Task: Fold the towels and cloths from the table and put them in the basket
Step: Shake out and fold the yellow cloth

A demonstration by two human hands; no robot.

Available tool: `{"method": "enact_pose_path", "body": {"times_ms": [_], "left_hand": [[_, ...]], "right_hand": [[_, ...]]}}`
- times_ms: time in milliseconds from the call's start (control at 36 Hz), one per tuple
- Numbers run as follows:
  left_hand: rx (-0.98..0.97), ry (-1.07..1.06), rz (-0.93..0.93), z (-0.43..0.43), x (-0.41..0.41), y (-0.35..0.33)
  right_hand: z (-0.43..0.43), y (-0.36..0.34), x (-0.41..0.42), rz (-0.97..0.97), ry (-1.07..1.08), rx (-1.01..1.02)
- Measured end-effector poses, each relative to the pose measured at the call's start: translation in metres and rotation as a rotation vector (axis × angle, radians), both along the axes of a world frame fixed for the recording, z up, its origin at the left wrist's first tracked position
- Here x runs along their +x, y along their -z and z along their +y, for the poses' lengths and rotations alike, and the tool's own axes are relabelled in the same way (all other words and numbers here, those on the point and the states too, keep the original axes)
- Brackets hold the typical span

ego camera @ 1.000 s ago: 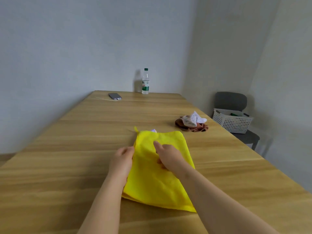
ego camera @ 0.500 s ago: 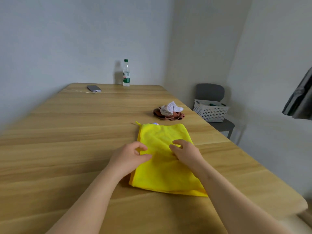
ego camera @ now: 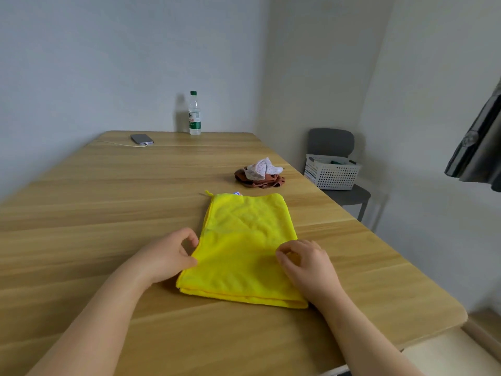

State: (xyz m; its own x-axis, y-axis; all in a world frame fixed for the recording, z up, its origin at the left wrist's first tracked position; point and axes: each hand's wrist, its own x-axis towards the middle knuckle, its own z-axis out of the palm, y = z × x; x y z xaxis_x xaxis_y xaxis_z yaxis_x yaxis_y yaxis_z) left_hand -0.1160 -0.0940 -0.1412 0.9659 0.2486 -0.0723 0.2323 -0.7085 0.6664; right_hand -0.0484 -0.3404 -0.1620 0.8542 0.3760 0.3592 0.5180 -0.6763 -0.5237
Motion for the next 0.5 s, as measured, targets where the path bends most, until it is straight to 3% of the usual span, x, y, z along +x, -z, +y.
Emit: {"method": "enact_pose_path", "body": {"times_ms": [83, 194, 278, 361, 500], "left_hand": [[0.091, -0.001, 0.034, -0.001, -0.001, -0.001], [0.069, -0.034, 0.031, -0.002, 0.0, 0.0], [0.185, -0.013, -0.123, -0.004, -0.001, -0.004], [0.171, 0.164, -0.302, -0.014, -0.001, 0.001], [0.248, 0.457, -0.23, -0.031, -0.016, 0.024]], "right_hand": [[-0.003, 0.0, -0.004, -0.02, -0.024, 0.03], [-0.007, 0.001, -0.006, -0.014, -0.074, 0.037], [-0.01, 0.004, -0.008, -0.007, -0.124, 0.048], [-0.013, 0.005, -0.012, -0.022, -0.169, 0.038], [-0.023, 0.001, -0.024, 0.004, -0.251, -0.111]]}}
